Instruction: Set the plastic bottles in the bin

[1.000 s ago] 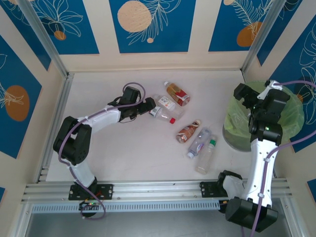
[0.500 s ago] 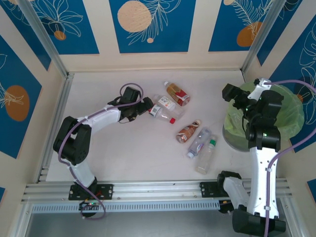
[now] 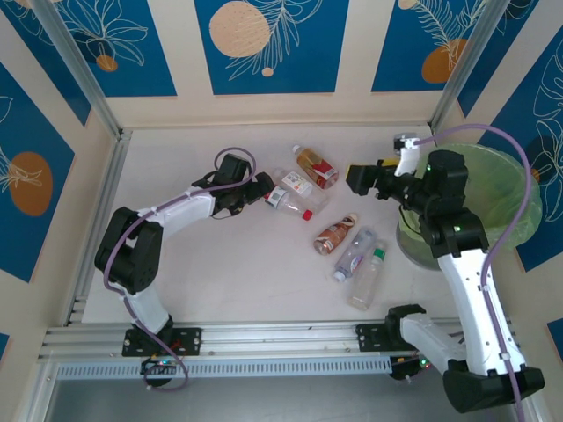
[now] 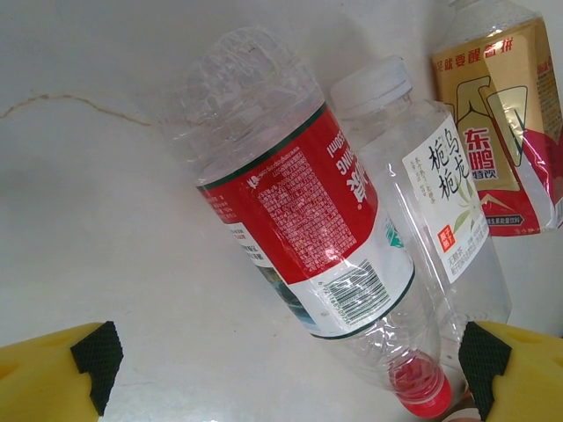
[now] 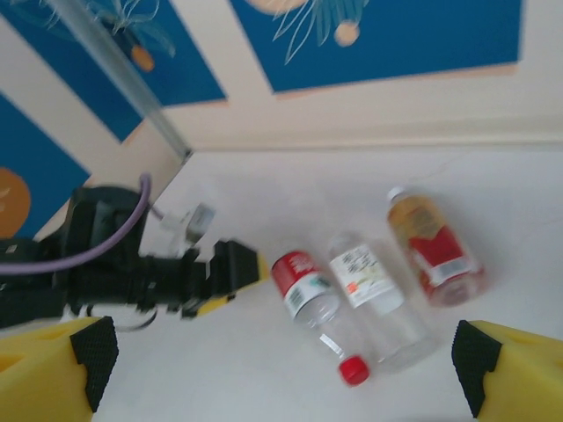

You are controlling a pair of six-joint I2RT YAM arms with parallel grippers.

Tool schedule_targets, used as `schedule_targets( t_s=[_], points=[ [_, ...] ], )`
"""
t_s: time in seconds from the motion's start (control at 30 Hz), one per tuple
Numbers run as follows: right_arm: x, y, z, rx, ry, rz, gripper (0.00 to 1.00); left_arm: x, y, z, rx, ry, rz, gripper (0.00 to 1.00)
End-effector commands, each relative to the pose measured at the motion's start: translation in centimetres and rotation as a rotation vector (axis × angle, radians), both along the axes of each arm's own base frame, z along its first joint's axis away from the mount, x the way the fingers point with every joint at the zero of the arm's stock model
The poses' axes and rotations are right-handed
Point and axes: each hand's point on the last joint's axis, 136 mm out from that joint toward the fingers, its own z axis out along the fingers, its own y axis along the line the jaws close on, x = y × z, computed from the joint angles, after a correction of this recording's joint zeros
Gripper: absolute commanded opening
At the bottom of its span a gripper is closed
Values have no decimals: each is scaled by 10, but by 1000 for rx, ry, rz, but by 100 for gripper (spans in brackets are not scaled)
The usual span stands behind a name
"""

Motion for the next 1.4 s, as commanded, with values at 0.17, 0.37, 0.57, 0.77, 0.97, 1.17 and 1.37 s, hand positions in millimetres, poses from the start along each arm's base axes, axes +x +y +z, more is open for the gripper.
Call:
schedule_targets(
  t_s=[0.17, 0.37, 0.57, 0.77, 0.97, 1.17, 1.37],
  points=[
    [-5, 11, -88, -139, 340, -196, 99, 0, -4, 9, -3, -42, -57, 100],
    [-40, 10, -162, -284, 559, -286, 99, -2, -1, 9, 13, -39, -63, 100],
    [-94, -34, -201, -438, 780, -492, 100, -4, 9, 12, 57, -38, -60, 100],
    [-136, -56, -232, -460, 944, -573, 100, -7, 20, 12, 102, -42, -43, 100],
    [-150, -80, -249, -453, 1013, -752, 100, -6, 19, 9, 107, -33, -44, 100],
    [-154, -76, -273, -323, 1101, -796, 96, -6, 19, 6, 112, -24, -44, 100],
    [-149, -73, -287, -176, 1101, -775, 89, -7, 20, 0, 116, -7, -41, 100]
  ],
)
